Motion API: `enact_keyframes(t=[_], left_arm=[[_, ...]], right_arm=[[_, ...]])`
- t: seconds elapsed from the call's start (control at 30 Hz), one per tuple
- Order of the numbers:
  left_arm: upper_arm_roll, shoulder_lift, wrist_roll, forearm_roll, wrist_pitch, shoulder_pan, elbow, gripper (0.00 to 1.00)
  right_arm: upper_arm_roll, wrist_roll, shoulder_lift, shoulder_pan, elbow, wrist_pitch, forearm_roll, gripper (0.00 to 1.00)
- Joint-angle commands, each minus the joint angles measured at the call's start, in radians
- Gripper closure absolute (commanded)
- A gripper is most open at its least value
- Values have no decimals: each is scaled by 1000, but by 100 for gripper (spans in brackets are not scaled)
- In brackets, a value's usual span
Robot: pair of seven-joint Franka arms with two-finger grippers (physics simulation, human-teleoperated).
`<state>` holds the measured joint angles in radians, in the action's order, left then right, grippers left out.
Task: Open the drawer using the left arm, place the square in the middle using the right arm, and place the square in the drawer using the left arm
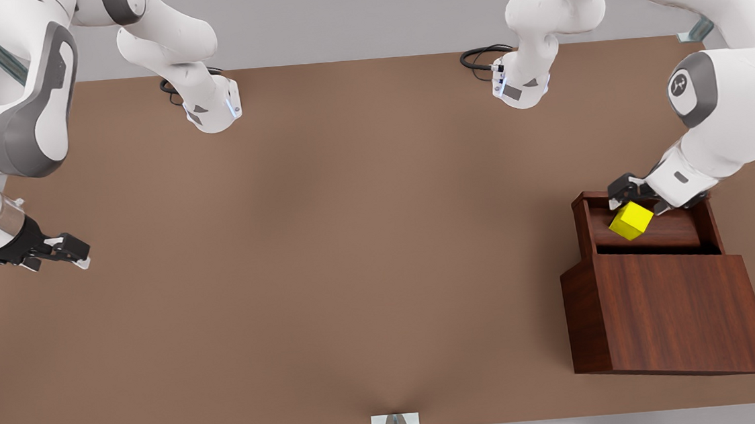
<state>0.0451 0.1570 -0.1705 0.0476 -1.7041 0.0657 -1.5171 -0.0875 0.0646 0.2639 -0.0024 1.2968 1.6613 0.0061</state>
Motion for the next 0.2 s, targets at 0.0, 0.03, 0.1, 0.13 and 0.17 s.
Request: enact_keyframes(t=[0.0,0.03,0.1,0.13,0.17], left_arm=[[-5,0,3,-124,0,-7,0,0],[-76,-14,29,-138,-43,-58,-8,0],[-90,-14,63,-138,-52,-61,-14,0],[-90,-13,63,-135,-52,-60,-14,0],[-90,-11,68,-135,-60,-60,-15,0]], right_arm=[[0,0,0,1,-1,0,0,0],[0,0,0,1,-1,0,0,0],[0,1,0,1,1,0,2,0],[0,0,0,1,1,-2,2,0],[0,0,0,1,1,-2,2,0]])
